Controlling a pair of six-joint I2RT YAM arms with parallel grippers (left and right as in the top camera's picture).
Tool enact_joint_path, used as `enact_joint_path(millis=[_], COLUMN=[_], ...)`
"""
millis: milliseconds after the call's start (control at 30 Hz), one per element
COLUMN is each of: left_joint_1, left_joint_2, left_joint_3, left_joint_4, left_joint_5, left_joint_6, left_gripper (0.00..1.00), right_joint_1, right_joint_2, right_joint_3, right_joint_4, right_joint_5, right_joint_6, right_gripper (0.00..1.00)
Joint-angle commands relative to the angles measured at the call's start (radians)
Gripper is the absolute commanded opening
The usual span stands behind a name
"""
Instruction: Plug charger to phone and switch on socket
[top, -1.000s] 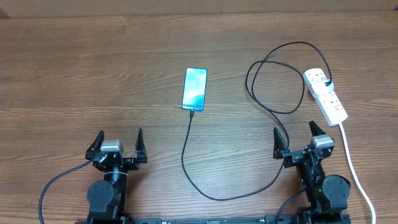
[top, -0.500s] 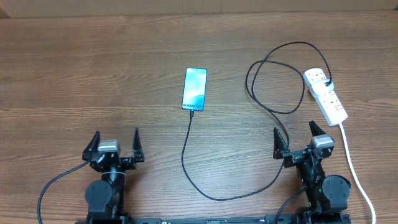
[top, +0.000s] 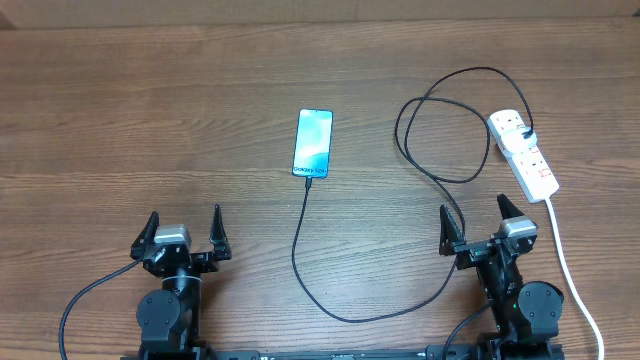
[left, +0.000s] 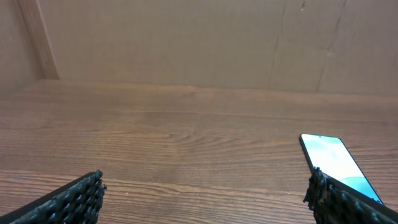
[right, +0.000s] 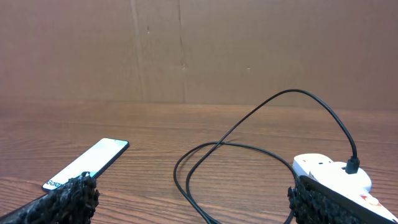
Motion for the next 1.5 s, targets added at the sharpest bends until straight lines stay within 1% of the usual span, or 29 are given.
enact_joint_path(millis=[0,233,1467], left_joint_1=[0.010,0.010,0.010], left_joint_2=[-0.013,-0.013,-0.011], left_joint_3=[-0.004,-0.003,-0.003], left_joint_4=[-0.002,-0.002,-0.001], left_joint_5=[-0.006,0.021,0.016], left_joint_6=[0.019,0.019,0.019], left_gripper=[0.99,1.00,1.00], right_joint_1=[0.005,0.005,0.005], right_joint_2=[-0.012,-0.012,-0.012], right_joint_3=[-0.010,-0.010,-0.010], right_joint_4=[0.005,0.005,0.005], right_joint_5=[0.003,0.003,0.003], right_joint_6=[0.005,0.005,0.005], right_gripper=[1.00,1.00,1.00])
